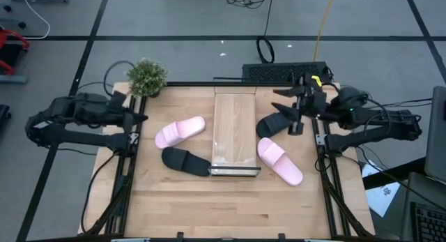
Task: Pick and place slides into the shelf
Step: Put the left pink slipper on the shelf
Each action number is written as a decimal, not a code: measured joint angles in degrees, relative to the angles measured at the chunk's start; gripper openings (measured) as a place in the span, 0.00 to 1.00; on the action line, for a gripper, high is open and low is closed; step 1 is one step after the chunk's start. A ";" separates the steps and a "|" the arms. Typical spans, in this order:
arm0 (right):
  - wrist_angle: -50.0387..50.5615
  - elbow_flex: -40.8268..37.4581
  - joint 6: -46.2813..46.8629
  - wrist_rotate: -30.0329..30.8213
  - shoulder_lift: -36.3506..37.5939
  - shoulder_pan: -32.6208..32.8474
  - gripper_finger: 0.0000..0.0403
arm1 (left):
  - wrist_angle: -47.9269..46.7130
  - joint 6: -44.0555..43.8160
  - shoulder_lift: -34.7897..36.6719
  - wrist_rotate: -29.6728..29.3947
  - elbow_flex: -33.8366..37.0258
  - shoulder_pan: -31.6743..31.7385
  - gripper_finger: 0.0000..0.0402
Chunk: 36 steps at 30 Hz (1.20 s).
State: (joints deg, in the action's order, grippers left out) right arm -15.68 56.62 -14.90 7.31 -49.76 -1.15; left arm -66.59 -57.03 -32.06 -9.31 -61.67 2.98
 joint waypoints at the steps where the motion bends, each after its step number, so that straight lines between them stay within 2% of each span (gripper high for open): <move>1: -0.07 0.02 -0.72 1.19 -0.29 0.00 0.40 | -0.88 -3.31 0.29 0.01 1.29 0.00 0.02; 4: 0.07 0.02 -2.47 3.31 -0.67 0.00 0.40 | -1.56 -11.08 1.96 0.22 6.32 0.00 0.02; 8: -0.09 0.02 -3.51 3.33 -0.61 0.00 0.40 | 1.94 -17.04 5.48 1.04 14.90 0.00 0.07; 14: -0.06 0.04 -4.80 3.38 -0.61 0.00 0.40 | 10.13 -22.54 11.14 2.07 27.02 0.00 0.21; 20: -0.06 0.04 -5.59 3.38 -0.63 0.00 0.40 | 16.50 -30.06 14.36 3.96 35.81 0.00 0.36; 26: -0.06 0.07 -5.79 3.38 -0.63 0.00 0.40 | 19.99 -32.25 14.54 4.42 40.97 0.00 0.42; 36: -0.06 0.07 -5.81 3.38 -0.63 0.00 0.40 | 19.65 -34.64 14.37 -1.26 44.02 -0.01 0.43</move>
State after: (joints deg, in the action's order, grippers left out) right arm -15.75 56.69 -20.71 10.70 -50.39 -1.15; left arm -46.93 -91.68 -17.68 -10.57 -17.65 2.98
